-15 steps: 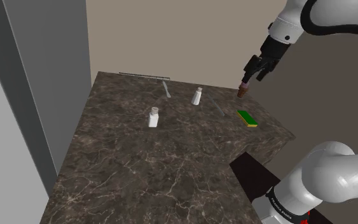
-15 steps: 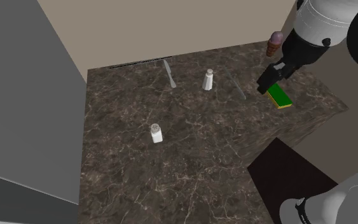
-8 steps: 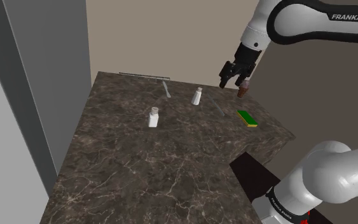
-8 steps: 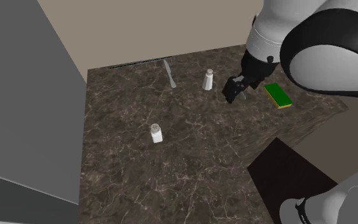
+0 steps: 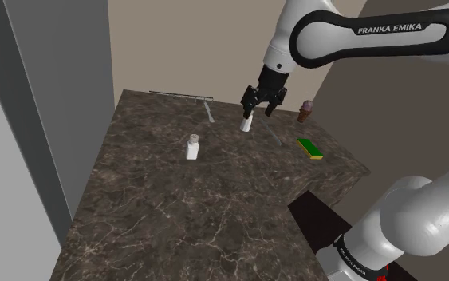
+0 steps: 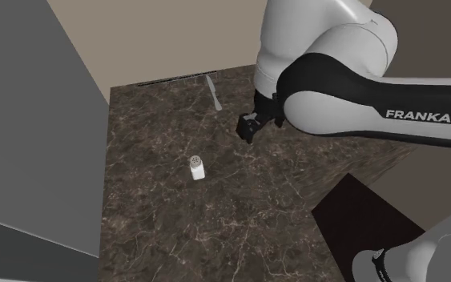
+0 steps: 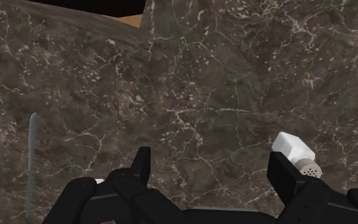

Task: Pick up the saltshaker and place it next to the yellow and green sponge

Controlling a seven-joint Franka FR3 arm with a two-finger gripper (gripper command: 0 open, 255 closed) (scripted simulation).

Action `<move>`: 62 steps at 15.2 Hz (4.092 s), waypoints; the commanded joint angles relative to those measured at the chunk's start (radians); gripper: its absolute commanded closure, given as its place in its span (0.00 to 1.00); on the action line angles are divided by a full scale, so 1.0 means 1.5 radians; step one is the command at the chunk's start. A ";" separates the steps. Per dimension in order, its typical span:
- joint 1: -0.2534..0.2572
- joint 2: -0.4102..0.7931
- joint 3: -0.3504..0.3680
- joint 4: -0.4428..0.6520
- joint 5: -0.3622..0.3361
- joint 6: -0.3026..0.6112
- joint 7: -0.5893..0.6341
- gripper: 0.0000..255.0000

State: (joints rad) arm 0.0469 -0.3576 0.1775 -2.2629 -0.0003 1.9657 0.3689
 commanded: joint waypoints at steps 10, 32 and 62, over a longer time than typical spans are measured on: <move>0.032 0.269 0.069 0.170 -0.023 0.067 0.132 0.00; 0.057 0.407 0.077 0.229 -0.057 0.132 0.186 1.00; 0.053 0.346 0.083 0.351 -0.032 -0.049 0.170 1.00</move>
State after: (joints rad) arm 0.1265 0.1607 0.3014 -1.7531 -0.0491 1.9087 0.6241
